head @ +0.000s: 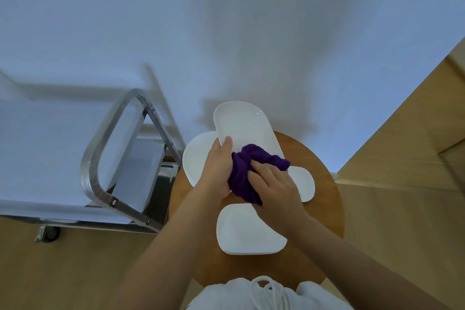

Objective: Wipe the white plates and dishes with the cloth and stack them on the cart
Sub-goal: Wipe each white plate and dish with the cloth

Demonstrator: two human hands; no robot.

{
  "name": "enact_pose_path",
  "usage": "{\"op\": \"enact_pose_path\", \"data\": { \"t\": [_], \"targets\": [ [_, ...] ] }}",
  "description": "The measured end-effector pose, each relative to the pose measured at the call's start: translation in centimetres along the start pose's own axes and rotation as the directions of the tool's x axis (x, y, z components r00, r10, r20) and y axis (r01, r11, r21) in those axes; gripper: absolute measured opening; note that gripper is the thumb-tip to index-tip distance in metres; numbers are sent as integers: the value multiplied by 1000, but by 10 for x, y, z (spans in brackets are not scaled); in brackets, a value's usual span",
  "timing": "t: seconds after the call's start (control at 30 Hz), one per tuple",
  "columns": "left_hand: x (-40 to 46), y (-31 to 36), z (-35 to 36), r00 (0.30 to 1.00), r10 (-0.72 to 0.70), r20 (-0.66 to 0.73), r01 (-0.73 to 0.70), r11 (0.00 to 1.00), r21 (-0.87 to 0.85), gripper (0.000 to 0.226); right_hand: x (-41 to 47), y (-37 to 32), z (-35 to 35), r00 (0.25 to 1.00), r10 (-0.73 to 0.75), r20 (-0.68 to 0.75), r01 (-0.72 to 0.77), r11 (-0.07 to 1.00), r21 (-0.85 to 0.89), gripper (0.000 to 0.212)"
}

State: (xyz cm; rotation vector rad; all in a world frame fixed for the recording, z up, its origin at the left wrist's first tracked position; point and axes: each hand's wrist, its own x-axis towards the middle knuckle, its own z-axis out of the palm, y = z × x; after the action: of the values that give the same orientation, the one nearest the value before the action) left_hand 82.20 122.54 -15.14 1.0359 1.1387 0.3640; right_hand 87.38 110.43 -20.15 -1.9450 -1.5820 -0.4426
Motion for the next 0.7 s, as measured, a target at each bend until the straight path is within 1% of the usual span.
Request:
{"op": "enact_pose_path", "data": {
  "t": [0.1,0.2,0.3,0.4,0.47,0.53,0.63,0.7],
  "targets": [
    [1,5,-12,995,31,90,-36,998,57,40,-9,8,1,991,-129,20,130,990,-46,59],
    [2,11,-23,977,19,210,-46,991,123,41,-16,18,0,965,-249,76,255,964,-74,59],
    [4,19,-35,929,-28,369,-48,980,195,37,-19,30,-6,901,-408,147,421,904,-76,57],
    [3,23,-42,859,-129,496,-40,948,316,38,-17,43,-12,817,-522,244,546,837,-39,61],
    [4,23,-46,819,-209,534,-32,913,408,40,-12,52,-18,799,-524,294,558,829,-37,67],
    [4,22,-50,785,-268,559,-34,882,470,41,-6,62,-24,804,-494,331,536,843,-46,71],
    [5,22,-55,749,-313,584,-25,867,497,41,0,71,-29,807,-458,372,505,863,-33,74],
    [6,26,-57,743,-325,585,-16,865,501,50,2,66,-28,838,-409,362,444,896,-18,73]
  ]
}}
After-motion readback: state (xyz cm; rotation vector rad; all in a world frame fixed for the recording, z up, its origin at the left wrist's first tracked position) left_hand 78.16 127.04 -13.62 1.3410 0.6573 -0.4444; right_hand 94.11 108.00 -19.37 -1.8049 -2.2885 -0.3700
